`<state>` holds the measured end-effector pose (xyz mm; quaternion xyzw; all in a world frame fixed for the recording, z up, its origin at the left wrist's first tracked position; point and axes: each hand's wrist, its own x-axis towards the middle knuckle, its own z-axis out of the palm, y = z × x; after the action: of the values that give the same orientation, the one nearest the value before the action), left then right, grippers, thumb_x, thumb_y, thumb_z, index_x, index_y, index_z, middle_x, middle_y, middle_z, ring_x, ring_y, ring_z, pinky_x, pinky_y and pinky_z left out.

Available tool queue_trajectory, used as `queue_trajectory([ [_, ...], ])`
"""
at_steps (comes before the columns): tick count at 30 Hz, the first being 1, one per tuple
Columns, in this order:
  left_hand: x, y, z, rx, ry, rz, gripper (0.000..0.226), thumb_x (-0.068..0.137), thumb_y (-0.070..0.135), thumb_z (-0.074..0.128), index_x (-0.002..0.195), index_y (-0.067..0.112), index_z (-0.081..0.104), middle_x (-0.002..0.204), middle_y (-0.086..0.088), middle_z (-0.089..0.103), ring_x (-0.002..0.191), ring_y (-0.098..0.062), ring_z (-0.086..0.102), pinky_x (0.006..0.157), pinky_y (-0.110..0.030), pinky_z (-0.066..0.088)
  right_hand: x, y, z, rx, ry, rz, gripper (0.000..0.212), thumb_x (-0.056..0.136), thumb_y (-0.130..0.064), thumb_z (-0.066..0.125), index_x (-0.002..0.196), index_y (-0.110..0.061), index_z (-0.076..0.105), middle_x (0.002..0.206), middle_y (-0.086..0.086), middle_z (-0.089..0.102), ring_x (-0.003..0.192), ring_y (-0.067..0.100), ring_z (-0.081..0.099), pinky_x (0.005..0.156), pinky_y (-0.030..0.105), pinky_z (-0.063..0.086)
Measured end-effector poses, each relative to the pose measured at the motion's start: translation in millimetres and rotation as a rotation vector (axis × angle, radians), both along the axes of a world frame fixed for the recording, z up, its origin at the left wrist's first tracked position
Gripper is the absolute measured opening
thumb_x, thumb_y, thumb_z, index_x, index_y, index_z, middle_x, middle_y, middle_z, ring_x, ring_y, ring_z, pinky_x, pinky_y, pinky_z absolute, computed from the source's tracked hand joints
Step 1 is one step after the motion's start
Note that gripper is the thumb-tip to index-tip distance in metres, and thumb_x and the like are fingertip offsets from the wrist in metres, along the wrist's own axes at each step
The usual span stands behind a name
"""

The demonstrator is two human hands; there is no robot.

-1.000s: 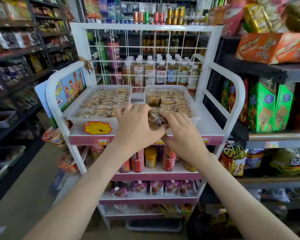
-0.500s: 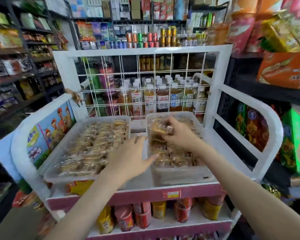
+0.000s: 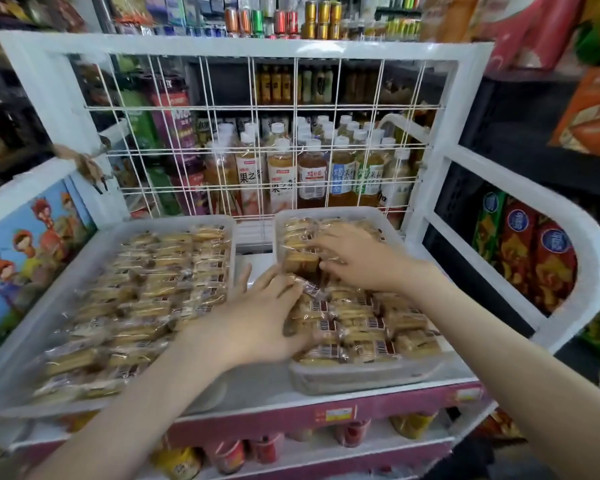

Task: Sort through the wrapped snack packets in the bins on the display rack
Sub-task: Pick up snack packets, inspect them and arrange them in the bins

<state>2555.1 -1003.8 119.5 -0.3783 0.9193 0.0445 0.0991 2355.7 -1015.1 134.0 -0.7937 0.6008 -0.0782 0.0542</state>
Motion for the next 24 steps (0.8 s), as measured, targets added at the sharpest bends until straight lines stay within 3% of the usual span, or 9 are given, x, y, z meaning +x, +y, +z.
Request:
queue_trajectory([
  [3,2,-6,8,-0.001,-0.055,-0.04,0.087,0.086,0.076,0.025,0.155,0.026,0.006,0.162,0.0,-0.011,0.143,-0.014,-0.027,0.107,-0.045,-0.03,-2,-12,5,0.085,-0.015,0.01,0.044,0.093,-0.036,0.058,0.133,-0.02,0.051,0.135,0.001,0.053,0.124,0.019,0.047,0.105,0.038,0.037],
  [6,5,-14,12,0.051,-0.051,-0.014,0.092,0.08,0.08,0.026,0.154,0.035,-0.003,0.159,0.004,-0.023,0.131,-0.007,-0.035,0.1,-0.039,-0.028,-2,-6,1,0.114,-0.064,0.057,0.043,0.088,-0.051,0.058,0.118,-0.02,0.06,0.116,-0.004,0.058,0.11,0.014,0.05,0.097,0.036,0.039],
  [10,6,-18,6,0.089,-0.064,0.009,0.105,0.075,0.084,0.026,0.15,0.028,-0.022,0.157,0.006,-0.029,0.125,-0.002,-0.032,0.102,-0.035,-0.027,2,3,-11,0.154,0.077,0.04,0.053,0.089,-0.06,0.048,0.13,-0.026,0.053,0.13,-0.006,0.051,0.13,0.016,0.031,0.114,0.048,0.012],
  [12,4,-21,4,0.086,-0.058,-0.006,0.108,0.074,0.084,0.028,0.148,0.026,-0.026,0.157,0.007,-0.027,0.126,-0.001,-0.032,0.104,-0.035,-0.027,4,-1,-14,0.176,0.095,0.036,0.055,0.092,-0.059,0.045,0.136,-0.026,0.049,0.137,-0.002,0.048,0.137,0.02,0.025,0.115,0.051,0.005],
  [14,3,-22,5,0.095,-0.054,0.002,0.109,0.075,0.082,0.032,0.148,0.026,-0.027,0.157,0.008,-0.026,0.125,0.0,-0.032,0.104,-0.034,-0.025,7,-5,-16,0.187,0.083,0.039,0.052,0.094,-0.055,0.044,0.136,-0.025,0.049,0.136,-0.001,0.051,0.135,0.021,0.032,0.115,0.051,0.006],
  [17,3,-20,5,0.101,-0.045,0.002,0.11,0.075,0.083,0.033,0.148,0.026,-0.027,0.157,0.008,-0.027,0.126,0.0,-0.033,0.106,-0.034,-0.024,9,-7,-18,0.159,0.096,0.075,0.037,0.096,-0.045,0.046,0.122,-0.02,0.057,0.111,-0.004,0.062,0.113,0.019,0.049,0.114,0.049,0.012],
  [19,3,-18,4,0.094,-0.043,0.004,0.113,0.069,0.085,0.027,0.149,0.025,-0.025,0.157,0.008,-0.028,0.128,-0.001,-0.033,0.107,-0.034,-0.023,8,-5,-17,0.113,0.108,0.129,0.03,0.095,-0.039,0.048,0.116,-0.021,0.059,0.102,-0.006,0.062,0.105,0.016,0.049,0.113,0.048,0.014],
  [24,0,-9,5,0.082,-0.035,0.023,0.097,0.085,0.074,0.038,0.154,0.02,-0.005,0.161,0.007,-0.011,0.145,-0.011,-0.021,0.118,-0.041,-0.014,1,-2,-19,0.153,0.161,0.186,0.044,0.097,-0.034,0.046,0.141,-0.029,0.043,0.127,-0.001,0.053,0.13,0.014,0.034,0.114,0.04,0.003],
])
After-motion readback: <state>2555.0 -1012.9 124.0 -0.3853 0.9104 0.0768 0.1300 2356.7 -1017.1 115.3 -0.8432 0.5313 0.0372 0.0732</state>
